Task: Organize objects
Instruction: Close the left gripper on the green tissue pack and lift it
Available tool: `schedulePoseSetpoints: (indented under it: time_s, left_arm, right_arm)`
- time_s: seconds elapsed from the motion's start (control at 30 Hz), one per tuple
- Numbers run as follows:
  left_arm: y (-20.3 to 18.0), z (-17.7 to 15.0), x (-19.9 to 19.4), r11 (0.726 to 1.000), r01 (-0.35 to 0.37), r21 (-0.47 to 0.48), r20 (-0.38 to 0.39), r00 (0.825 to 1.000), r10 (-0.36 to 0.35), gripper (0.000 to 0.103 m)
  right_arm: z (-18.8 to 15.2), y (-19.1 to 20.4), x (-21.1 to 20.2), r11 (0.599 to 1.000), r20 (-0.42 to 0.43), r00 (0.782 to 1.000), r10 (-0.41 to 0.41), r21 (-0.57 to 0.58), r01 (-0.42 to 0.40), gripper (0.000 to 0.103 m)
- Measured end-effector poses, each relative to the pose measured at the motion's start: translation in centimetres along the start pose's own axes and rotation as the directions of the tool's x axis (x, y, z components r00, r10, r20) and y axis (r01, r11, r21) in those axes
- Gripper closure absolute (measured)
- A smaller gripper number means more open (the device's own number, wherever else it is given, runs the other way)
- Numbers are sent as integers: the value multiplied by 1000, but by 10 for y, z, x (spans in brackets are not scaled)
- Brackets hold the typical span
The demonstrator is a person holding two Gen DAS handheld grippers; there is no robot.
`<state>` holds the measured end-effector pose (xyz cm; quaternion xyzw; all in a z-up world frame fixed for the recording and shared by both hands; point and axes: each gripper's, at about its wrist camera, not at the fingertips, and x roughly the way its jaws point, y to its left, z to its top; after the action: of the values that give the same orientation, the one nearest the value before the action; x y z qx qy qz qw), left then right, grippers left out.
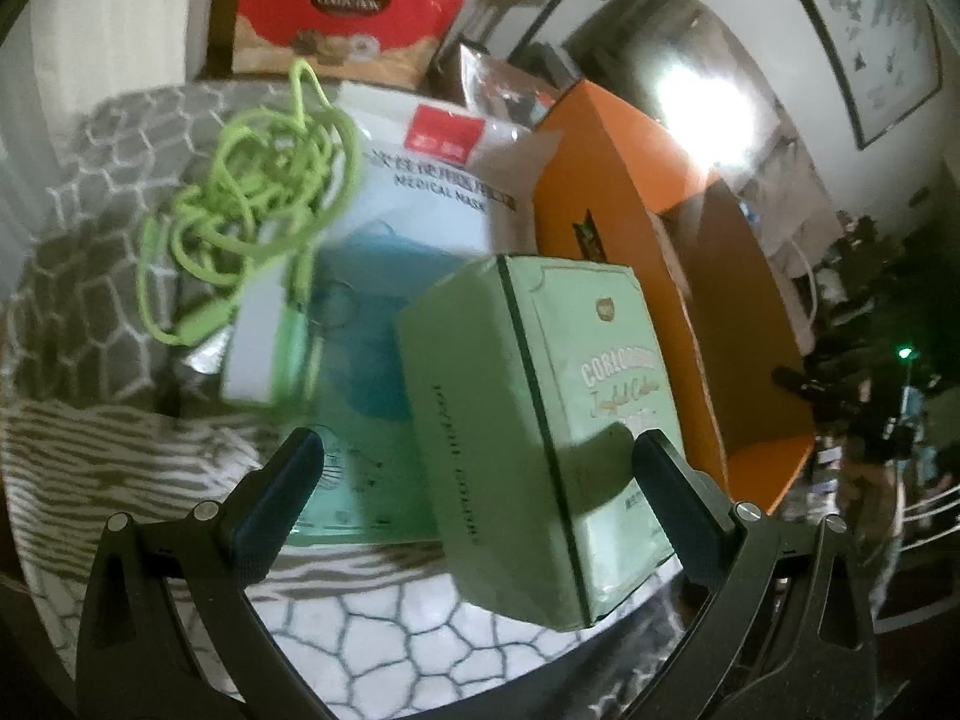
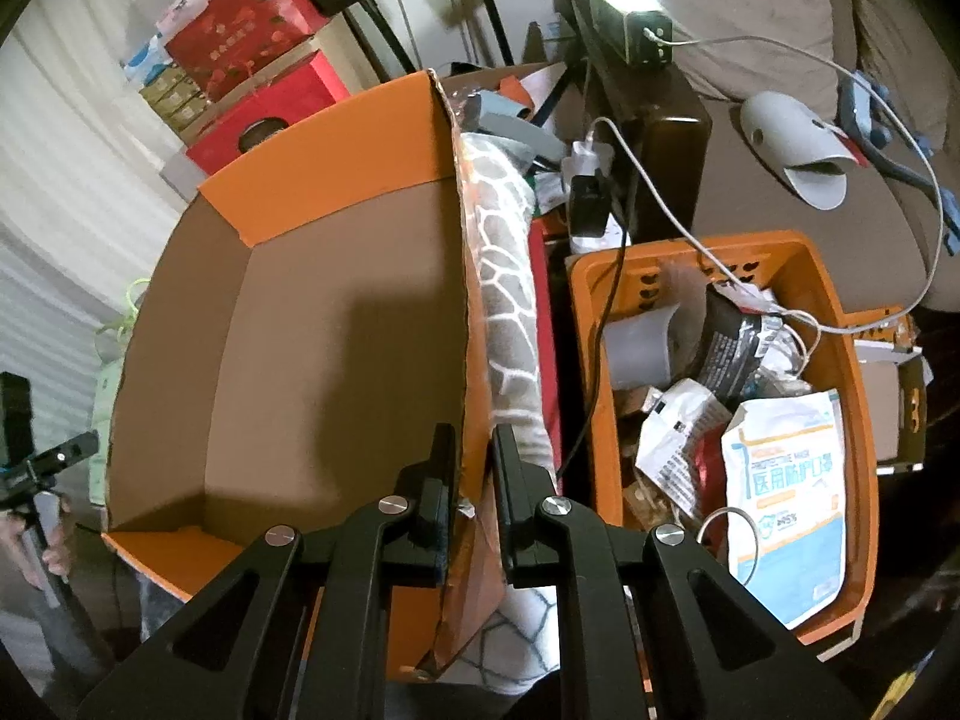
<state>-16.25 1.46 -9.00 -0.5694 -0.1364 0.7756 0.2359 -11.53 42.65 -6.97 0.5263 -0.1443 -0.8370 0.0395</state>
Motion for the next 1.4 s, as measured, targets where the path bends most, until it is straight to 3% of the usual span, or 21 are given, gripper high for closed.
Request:
schedulePoseSetpoints:
  time_s: [0.27, 0.47, 0.57, 0.97, 1.13, 1.2, 1.27, 1.33, 1.4]
  left_arm:
    - [1, 2, 16, 995, 92, -23, -57, 994, -94, 0]
    - [-1, 2, 23, 993, 114, -39, -71, 991, -117, 2]
    - [-1, 3, 24, 986, 156, -53, -93, 983, -160, 16]
    - [-2, 7, 14, 986, 157, -64, -92, 982, -162, 36]
    - [-2, 8, 3, 983, 172, -58, -69, 982, -176, 56]
    - [-1, 8, 2, 984, 169, -63, -68, 983, -173, 55]
    - [2, 8, 1, 982, 167, -85, -70, 982, -174, 49]
    - [1, 5, -1, 992, 105, -75, -60, 992, -110, 21]
    - [-5, 1, -6, 999, 28, -33, -24, 999, -29, 17]
  right_arm:
    - [-1, -1, -1, 1000, 11, 1000, 16, -27, -16, 91]
    - [0, -3, -1, 999, 6, 1000, 27, -31, -26, 91]
    - [0, -5, 0, 999, 3, 999, 38, -27, -38, 91]
    - [0, -4, -1, 999, 5, 999, 44, -24, -44, 90]
    - [0, -5, -1, 999, 5, 999, 45, -25, -44, 90]
    - [0, -5, 0, 999, 6, 999, 47, -20, -47, 90]
    - [0, -7, 0, 999, 7, 999, 48, -17, -48, 90]
    - [0, -8, 0, 999, 7, 999, 48, -15, -48, 90]
    - [0, -8, 0, 999, 7, 999, 48, -16, -48, 90]
